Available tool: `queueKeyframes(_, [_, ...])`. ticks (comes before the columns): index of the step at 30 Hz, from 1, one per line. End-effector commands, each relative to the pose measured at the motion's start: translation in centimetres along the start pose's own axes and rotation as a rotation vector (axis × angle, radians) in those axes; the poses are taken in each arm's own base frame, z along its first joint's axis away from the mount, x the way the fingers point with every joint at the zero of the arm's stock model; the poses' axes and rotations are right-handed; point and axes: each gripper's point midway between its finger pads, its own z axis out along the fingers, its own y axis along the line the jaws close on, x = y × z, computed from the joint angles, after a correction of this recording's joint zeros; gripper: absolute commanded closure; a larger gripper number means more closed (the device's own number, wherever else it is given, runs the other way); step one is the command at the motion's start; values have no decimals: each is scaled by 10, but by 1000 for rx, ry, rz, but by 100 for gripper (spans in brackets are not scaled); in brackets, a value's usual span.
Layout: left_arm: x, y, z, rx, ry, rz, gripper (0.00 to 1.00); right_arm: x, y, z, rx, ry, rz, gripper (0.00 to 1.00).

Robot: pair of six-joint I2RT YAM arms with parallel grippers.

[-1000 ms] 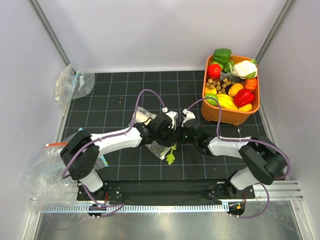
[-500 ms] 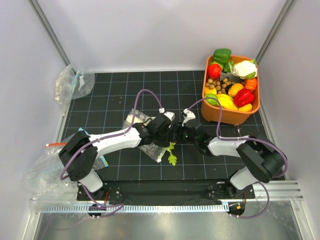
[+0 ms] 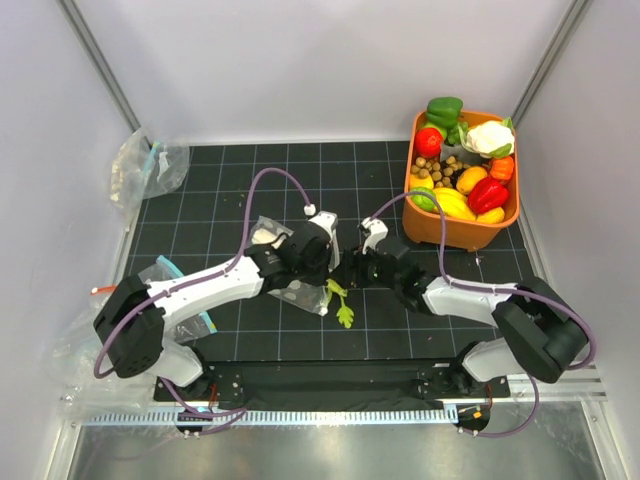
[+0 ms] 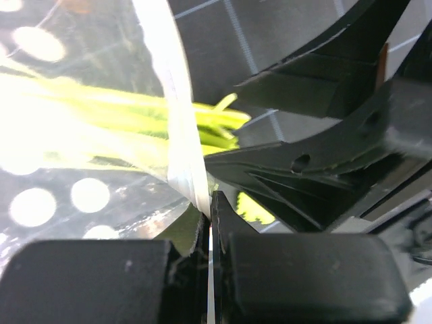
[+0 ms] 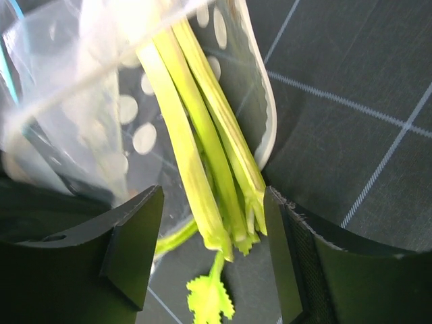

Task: Place the food in the zip-top bag and seal the zipper
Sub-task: Adjust the fake vegetable in the zipper food storage bag.

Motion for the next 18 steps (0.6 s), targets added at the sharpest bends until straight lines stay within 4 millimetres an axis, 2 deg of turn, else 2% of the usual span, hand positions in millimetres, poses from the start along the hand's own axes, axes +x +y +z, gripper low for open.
queueKeyframes(1, [-2, 22, -10, -75, -30, 59, 100, 2, 11, 6, -39, 26, -88, 30])
queueKeyframes(5, [19, 53, -12, -186, 4, 105, 99, 17, 20, 12, -14, 62, -253, 16])
queueKeyframes(6, [23, 56, -12, -192, 14, 107, 99, 16, 28, 15, -10, 63, -295, 10])
queueKeyframes(9, [34, 64, -14, -210, 25, 101, 100, 28, 33, 22, 50, 96, -409, 4])
queueKeyframes(13, [39, 67, -18, -209, 12, 81, 100, 35, 35, 30, 80, 111, -467, 2])
queueKeyframes(18, [41, 67, -21, -201, 1, 57, 100, 29, 44, 35, 53, 74, -473, 1])
